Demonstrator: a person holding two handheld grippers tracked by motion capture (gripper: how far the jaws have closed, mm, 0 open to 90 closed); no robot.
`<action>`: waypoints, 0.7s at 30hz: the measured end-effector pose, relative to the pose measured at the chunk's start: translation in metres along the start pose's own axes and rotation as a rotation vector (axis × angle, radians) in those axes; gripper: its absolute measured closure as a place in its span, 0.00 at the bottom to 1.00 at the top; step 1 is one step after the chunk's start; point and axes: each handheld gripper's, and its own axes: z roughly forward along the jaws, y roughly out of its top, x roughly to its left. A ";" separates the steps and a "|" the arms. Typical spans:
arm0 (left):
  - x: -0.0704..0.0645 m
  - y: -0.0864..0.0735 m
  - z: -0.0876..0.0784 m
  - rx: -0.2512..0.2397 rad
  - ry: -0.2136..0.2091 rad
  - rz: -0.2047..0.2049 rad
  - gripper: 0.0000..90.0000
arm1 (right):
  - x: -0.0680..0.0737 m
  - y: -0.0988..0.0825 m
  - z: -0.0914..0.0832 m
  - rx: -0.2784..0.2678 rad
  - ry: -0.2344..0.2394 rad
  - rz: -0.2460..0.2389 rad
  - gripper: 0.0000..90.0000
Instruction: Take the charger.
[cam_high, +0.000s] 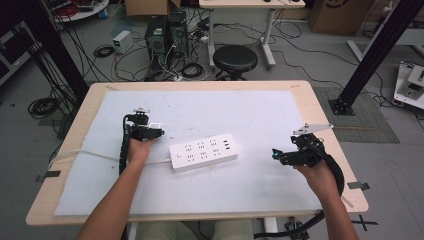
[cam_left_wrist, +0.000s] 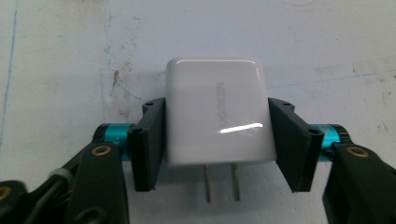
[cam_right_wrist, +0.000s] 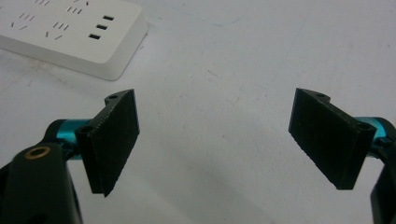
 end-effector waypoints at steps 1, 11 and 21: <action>0.001 -0.001 0.000 -0.002 -0.003 0.000 0.46 | 0.000 0.000 0.000 0.001 -0.002 0.002 0.18; 0.008 -0.006 -0.008 -0.057 -0.042 -0.012 0.47 | 0.002 0.000 0.000 0.001 0.000 0.001 0.18; 0.015 -0.012 -0.030 -0.107 -0.109 0.053 0.48 | 0.003 0.000 0.000 -0.005 0.001 -0.001 0.18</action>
